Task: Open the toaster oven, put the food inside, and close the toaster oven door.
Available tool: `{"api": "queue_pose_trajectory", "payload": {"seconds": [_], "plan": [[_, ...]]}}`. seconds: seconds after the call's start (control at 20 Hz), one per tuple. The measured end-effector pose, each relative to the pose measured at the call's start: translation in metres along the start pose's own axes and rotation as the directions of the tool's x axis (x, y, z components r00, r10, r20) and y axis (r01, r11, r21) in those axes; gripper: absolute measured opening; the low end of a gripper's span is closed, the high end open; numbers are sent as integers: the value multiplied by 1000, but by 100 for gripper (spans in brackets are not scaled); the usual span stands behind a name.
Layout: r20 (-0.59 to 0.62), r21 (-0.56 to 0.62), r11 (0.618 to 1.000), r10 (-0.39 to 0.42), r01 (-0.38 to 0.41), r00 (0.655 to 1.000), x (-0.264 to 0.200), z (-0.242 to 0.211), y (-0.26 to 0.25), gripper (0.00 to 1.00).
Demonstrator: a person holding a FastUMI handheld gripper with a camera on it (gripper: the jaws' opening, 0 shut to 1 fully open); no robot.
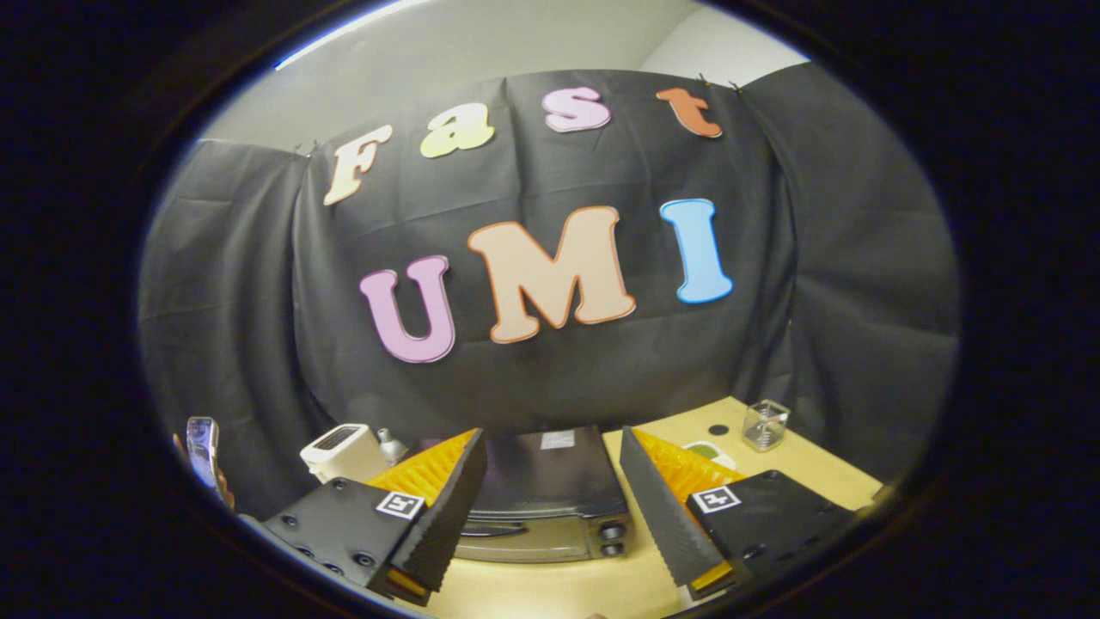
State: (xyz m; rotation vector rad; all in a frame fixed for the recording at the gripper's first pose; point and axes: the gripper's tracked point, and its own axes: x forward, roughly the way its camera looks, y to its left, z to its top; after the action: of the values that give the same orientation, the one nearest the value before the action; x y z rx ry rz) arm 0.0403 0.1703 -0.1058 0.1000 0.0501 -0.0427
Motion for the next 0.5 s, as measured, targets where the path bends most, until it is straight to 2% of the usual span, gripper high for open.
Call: {"api": "queue_pose_trajectory", "payload": {"seconds": [0.15, 0.5], "plan": [[-8, -33, 999, 25, -25, 1000, 16, -33, 39, 97], [-49, -16, 1000, -13, 12, 999, 50, -99, 75, 97]]}}
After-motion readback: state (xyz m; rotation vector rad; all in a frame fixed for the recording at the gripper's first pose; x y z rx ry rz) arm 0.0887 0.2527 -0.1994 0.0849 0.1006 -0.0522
